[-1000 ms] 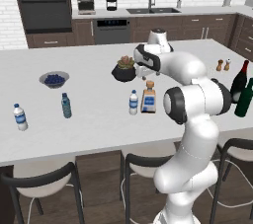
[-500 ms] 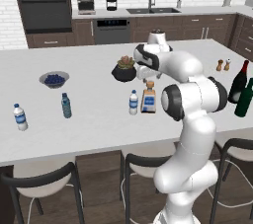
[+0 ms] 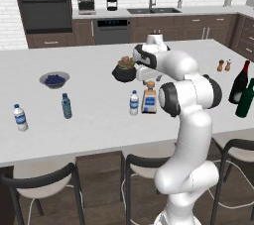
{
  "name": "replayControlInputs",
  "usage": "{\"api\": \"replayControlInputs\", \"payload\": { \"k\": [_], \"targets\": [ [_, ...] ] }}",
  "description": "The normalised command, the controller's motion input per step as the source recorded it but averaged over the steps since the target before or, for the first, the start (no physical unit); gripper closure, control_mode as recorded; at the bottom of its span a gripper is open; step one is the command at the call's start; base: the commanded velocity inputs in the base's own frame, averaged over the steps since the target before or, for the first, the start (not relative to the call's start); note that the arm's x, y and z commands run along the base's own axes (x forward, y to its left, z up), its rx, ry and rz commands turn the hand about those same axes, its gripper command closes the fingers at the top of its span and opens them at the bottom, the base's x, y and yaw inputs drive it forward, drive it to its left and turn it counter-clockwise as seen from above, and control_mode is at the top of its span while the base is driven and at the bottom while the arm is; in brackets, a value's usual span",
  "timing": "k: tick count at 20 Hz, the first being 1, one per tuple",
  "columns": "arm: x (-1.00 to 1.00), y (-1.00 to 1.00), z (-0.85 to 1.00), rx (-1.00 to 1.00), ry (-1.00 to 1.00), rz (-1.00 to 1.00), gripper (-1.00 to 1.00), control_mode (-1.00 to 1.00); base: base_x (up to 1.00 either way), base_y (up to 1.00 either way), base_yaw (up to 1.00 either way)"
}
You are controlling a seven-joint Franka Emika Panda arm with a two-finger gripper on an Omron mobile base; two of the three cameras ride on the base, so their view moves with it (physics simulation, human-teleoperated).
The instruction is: Move the plastic bottles in the middle to the plastics group, and the glass bottles in the middle to the glass group.
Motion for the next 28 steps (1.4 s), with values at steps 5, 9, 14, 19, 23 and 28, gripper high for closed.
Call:
{"api": "replayControlInputs", "payload": {
  "k": [5,9,14,19,23,28],
  "targets": [
    [0.09,0.00,-0.19,0.00,0.01,0.00,-1.00,-1.00,0.00,0.00,0.00],
    [0.02,0.00,-0.08,0.00,0.00,0.00,-1.00,-1.00,0.00,0.00,0.00],
    [0.00,0.00,-0.27,0.01,0.00,0.00,-1.00,-1.00,0.00,0.00,0.00],
    [0.00,-0.01,-0.30,0.02,0.00,0.00,-1.00,-1.00,0.00,0.00,0.00],
    [0.00,-0.01,-0.03,0.01,0.00,0.00,1.00,-1.00,0.00,0.00,0.00],
    [0.00,0.00,0.00,0.00,0.00,0.00,1.00,-1.00,0.00,0.00,0.00]
  ]
}}
